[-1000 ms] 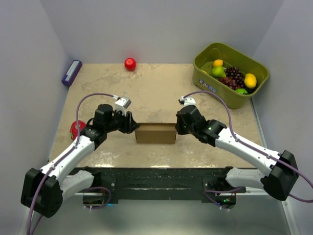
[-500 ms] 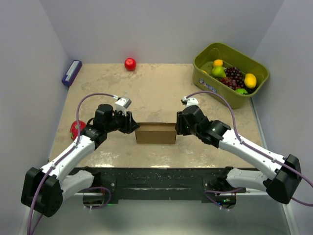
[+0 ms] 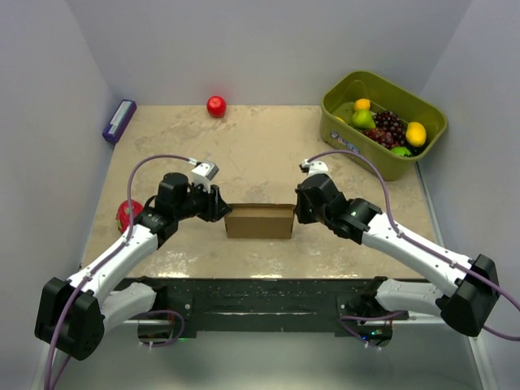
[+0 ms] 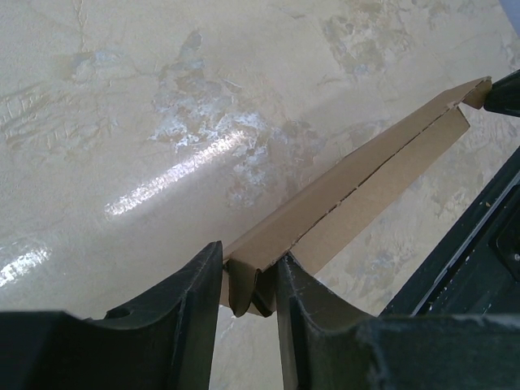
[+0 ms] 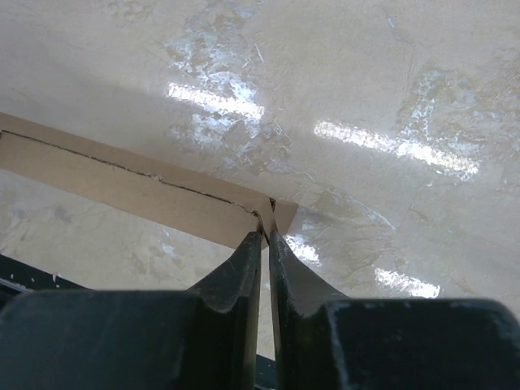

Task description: Fold the paper box

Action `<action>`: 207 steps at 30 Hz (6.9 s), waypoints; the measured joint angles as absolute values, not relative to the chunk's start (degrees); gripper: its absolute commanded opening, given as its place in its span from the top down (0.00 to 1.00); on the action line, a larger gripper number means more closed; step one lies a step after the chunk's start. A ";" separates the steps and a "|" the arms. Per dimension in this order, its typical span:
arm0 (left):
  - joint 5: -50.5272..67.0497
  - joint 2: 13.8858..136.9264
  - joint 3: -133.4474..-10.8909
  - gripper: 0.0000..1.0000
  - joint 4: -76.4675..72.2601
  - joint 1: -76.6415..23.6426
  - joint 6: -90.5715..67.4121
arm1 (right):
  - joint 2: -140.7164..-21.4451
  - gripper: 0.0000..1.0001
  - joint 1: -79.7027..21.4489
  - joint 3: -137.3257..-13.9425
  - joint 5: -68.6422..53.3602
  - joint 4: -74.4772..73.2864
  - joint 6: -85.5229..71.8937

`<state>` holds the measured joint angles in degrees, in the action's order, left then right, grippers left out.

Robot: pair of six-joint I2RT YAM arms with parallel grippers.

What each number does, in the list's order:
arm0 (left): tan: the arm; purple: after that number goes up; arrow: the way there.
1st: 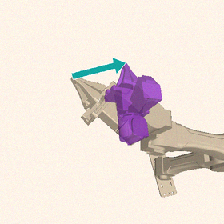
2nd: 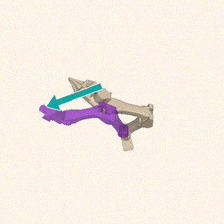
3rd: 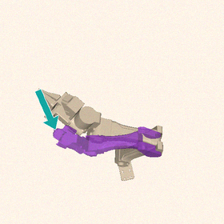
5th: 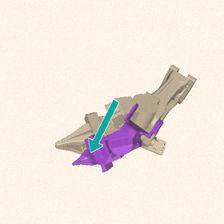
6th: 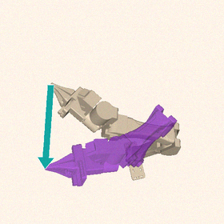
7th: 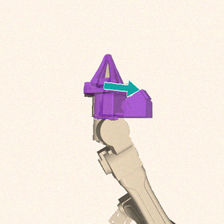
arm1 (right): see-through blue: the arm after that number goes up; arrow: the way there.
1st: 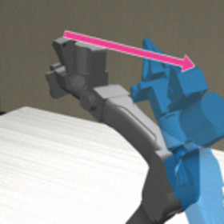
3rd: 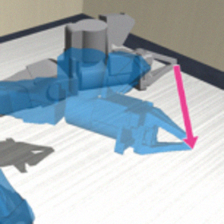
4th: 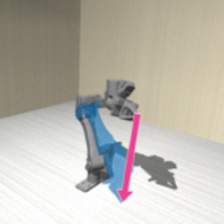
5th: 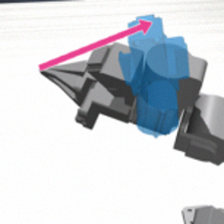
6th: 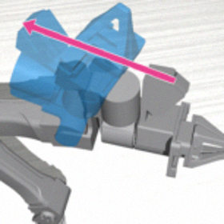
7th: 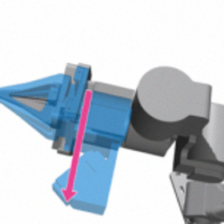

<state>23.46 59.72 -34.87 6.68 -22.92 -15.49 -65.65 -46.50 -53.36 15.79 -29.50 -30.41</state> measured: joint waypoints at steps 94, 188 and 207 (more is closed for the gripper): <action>23.24 59.79 -34.87 0.71 6.66 -23.55 -15.46 | -68.40 0.86 -46.59 -55.18 18.57 -29.19 -27.73; 8.84 54.15 -35.48 0.60 13.61 -29.82 -16.34 | -67.42 1.00 -52.31 -50.22 24.69 -25.21 -35.77; 6.04 64.10 -36.49 0.63 0.91 -34.20 -20.45 | -63.53 1.00 -55.88 -50.22 29.54 -34.44 -39.53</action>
<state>6.04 64.10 -36.49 0.91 -34.20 -20.45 -63.53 -55.88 -50.22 29.54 -34.44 -39.53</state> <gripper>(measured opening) 0.363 0.007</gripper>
